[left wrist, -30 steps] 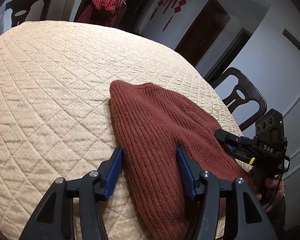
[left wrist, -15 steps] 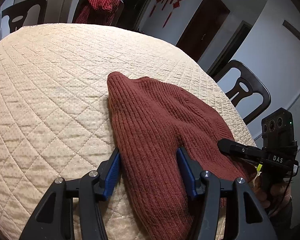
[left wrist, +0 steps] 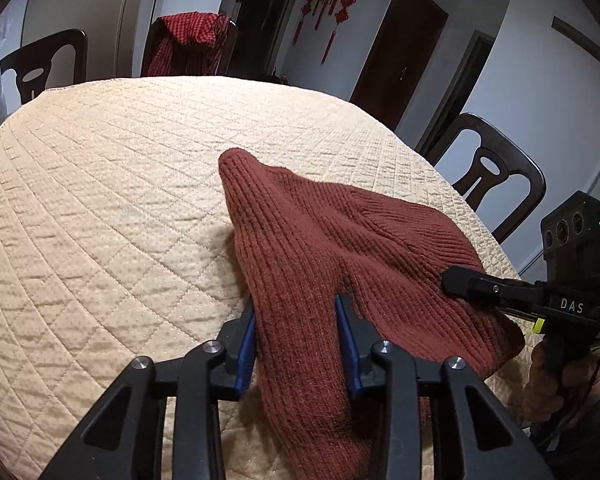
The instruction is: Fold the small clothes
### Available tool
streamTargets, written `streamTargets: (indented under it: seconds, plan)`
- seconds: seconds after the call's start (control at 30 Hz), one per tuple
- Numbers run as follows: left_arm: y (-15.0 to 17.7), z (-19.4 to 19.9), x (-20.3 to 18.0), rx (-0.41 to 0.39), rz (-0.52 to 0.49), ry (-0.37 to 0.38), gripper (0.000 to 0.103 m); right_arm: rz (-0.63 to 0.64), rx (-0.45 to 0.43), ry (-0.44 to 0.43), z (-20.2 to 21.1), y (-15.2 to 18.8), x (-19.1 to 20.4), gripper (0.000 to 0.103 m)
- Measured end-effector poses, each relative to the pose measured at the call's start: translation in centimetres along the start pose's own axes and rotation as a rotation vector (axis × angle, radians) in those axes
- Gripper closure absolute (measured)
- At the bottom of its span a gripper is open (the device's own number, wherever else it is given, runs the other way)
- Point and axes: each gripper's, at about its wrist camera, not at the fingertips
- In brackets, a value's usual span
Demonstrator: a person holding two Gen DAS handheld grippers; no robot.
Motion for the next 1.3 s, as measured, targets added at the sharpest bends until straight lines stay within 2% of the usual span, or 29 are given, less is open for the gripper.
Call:
streamTargets:
  seconds: [0.2, 0.4, 0.9, 1.03, 1.13, 1.23, 1.3]
  plan:
    - [-0.5, 1.9, 1.3, -0.035, 0.0, -0.021, 0.067, 0.051, 0.003, -0.024, -0.5, -0.3, 2.6, 0.075]
    - [-1.3, 3.8, 3.9, -0.076, 0.019, -0.077, 0.067, 0.107, 0.025, -0.068, -3.1, -1.1, 5.7, 0.075]
    - [-5.6, 7.4, 15.4, -0.163, 0.08, -0.248, 0.068, 0.206, 0.12, -0.211, -14.6, -5.2, 14.8, 0.075]
    - [-5.6, 6.3, 18.9, -0.144, 0.123, -0.252, 0.068, 0.207, 0.154, -0.213, -17.6, -5.5, 15.3, 0.075]
    - [-4.6, 4.8, 20.8, -0.098, 0.172, -0.252, 0.065, 0.181, 0.211, -0.181, -20.0, -5.3, 14.2, 0.075]
    - [-3.8, 4.9, 21.5, -0.089, 0.213, -0.237, 0.061, 0.145, 0.243, -0.151, -20.5, -5.1, 12.6, 0.071]
    - [-3.8, 5.7, 21.3, -0.094, 0.206, -0.248, 0.061, 0.134, 0.231, -0.14, -19.8, -5.1, 12.2, 0.069]
Point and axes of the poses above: each gripper's, at about its wrist camera, not at the fingertips, and z roughly against the way its jaws point, x to its left, y to its underside, and after that the axes turned 3 degrees about y, right-handed
